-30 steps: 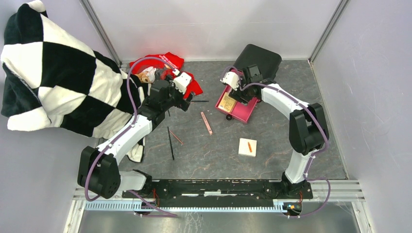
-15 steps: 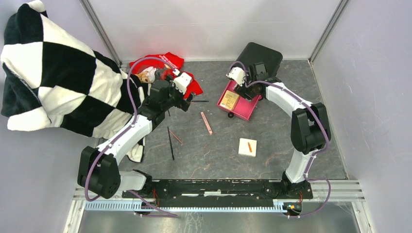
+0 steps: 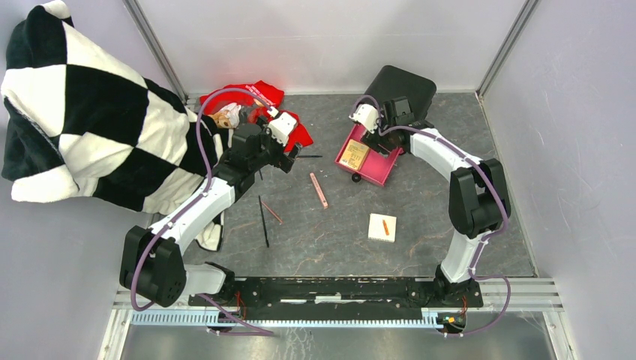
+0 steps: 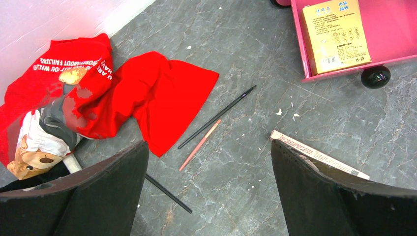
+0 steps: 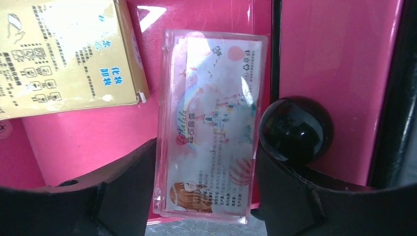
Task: Organize the makeup
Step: Place the makeup in the drawer.
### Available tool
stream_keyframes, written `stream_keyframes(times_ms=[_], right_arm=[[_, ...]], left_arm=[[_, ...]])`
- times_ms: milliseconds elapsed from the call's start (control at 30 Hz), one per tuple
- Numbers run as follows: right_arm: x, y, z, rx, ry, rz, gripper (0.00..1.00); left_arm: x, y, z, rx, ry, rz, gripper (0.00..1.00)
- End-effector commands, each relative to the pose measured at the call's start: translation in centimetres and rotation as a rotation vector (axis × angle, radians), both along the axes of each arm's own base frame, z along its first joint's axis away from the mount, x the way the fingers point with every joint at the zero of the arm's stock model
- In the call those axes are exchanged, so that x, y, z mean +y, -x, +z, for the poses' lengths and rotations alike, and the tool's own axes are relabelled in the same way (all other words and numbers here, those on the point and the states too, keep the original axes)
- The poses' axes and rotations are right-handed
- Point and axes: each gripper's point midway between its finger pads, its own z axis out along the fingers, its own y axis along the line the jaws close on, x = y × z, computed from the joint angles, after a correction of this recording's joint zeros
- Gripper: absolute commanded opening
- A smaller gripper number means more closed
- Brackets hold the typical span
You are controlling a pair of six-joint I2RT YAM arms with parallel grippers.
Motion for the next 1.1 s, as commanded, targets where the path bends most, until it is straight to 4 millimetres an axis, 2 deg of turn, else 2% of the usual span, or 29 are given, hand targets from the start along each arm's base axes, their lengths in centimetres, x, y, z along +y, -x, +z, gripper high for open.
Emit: stream_keyframes(times_ms=[0,233,667,867,967,1067], right_arm=[[0.6,-1.2,0.1,-0.071,0.017,0.043,0.75],[1.0,-1.0,-0.2,-0.075,0.030,0.095,0.76],[1.0,-1.5,-0.9,-0.074,0.037,0.084,0.77],[1.1,-1.8,-0.7,-0.090,0.016,0.062,0.74],[1.5,-1.4,-0.2,-0.092,-0.018,0.065,0.74],[2.1,-0.5,0.8,-0.099,-0.065,0.091,0.78]], left_arm=[[-0.4,-0.4,1.3,-0.036,0.041,-0.008,1.00],[-0.4,-0.5,1.1,-0.032,0.037,-0.010,1.00],[-0.6,-0.4,0.9,-0.024,0.037,-0.020,1.00],[-0.8,-0.3,0.8,-0.017,0.039,-0.031,1.00],[-1.0,-0.2,0.6,-0.007,0.041,-0.044,1.00],[-1.3,0.0,0.5,-0.001,0.045,-0.064,1.00]])
